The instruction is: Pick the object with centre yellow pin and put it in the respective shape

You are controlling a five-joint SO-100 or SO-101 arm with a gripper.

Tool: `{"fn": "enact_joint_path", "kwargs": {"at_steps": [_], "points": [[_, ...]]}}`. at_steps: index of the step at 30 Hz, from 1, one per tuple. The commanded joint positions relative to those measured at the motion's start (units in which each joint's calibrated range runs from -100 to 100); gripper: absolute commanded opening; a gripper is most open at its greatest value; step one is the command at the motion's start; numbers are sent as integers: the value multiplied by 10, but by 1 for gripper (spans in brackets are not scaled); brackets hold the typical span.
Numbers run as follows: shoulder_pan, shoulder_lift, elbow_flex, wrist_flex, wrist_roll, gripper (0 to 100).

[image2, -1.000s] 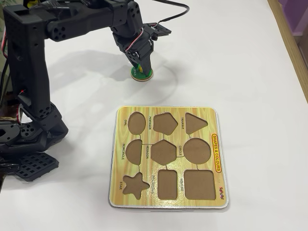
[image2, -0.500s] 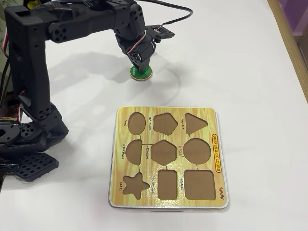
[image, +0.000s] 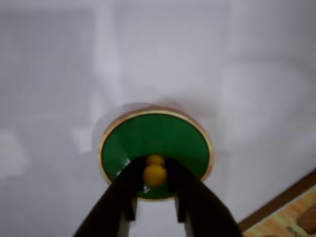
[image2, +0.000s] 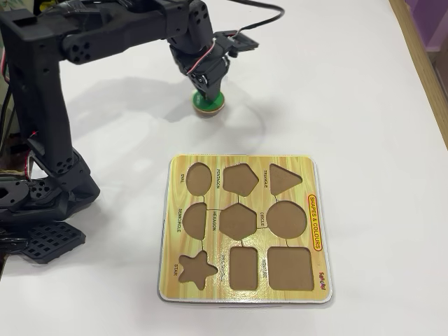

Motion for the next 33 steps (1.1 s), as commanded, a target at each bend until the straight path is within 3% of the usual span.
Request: {"fn": "enact_joint_path", "kwargs": {"at_steps": [1, 11, 23, 33], "points": [[41, -60, -10, -1, -1, 1], [161, -110, -13, 88, -2, 1], [334, -150, -13, 101, 2, 1], [417, -142, -21, 101, 177, 1]]}}
